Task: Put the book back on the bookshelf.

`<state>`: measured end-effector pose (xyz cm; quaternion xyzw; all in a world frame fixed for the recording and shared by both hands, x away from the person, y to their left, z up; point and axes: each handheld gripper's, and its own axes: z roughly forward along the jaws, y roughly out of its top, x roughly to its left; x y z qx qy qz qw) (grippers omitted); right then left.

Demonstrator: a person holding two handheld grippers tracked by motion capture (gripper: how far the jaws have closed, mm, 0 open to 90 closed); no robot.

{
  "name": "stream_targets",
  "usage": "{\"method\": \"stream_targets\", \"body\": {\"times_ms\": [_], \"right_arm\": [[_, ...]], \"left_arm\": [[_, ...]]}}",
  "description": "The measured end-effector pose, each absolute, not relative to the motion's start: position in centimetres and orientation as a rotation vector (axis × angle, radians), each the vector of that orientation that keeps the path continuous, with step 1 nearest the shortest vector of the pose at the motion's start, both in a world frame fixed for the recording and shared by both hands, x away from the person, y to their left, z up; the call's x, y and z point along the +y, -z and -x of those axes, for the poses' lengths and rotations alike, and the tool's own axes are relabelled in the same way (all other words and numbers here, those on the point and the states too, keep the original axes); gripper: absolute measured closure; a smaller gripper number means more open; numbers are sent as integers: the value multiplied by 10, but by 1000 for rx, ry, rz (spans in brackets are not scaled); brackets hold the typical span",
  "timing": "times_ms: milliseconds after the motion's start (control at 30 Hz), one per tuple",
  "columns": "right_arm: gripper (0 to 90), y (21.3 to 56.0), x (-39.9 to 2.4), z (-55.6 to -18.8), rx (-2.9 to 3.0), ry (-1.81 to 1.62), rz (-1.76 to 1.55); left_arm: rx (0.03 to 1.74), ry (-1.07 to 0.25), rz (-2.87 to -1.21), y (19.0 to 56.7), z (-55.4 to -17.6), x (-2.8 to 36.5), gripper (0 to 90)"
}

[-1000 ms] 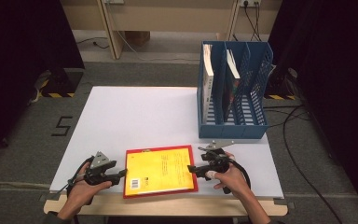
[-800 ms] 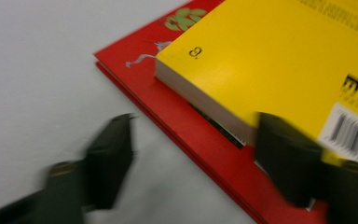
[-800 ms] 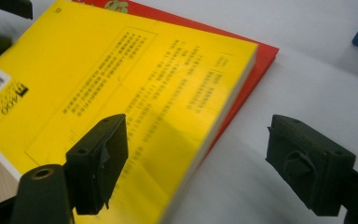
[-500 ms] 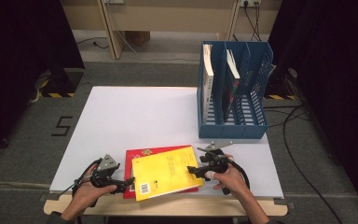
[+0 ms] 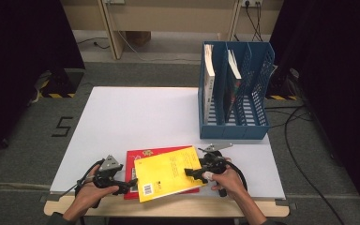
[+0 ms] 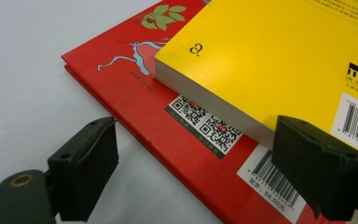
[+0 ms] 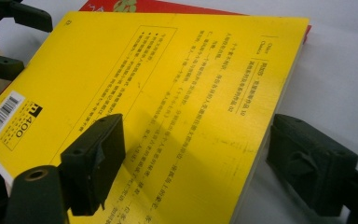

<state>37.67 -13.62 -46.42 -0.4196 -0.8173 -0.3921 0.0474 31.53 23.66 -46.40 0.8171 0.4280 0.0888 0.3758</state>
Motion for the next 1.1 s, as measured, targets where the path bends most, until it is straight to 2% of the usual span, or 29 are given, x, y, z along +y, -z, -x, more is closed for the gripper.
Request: {"method": "stream_targets", "body": {"times_ms": [33, 133, 233, 500, 533, 733, 1100], "right_arm": [[222, 464, -136, -376, -2489, 1197, 1293], [409, 461, -143, -377, -2430, 1229, 1373], [533, 455, -147, -377, -2439, 1297, 1379], [627, 428, -152, -385, -2361, 1452, 1305], [644, 416, -152, -388, -2317, 1485, 1269], [667, 377, -137, -393, -2421, 1450, 1158], [696, 332, -106, -399, -2552, 1408, 1043]], "left_arm": [[1099, -225, -2086, 464, -315, 237, 133], [1103, -238, -2091, 465, -315, 236, 116], [1110, -217, -2081, 466, -316, 235, 96], [1115, -255, -2095, 467, -317, 232, 23], [1114, -262, -2103, 467, -317, 232, 5], [1109, -286, -2105, 467, -316, 230, 0], [1128, -328, -2093, 469, -315, 223, 0]]}}
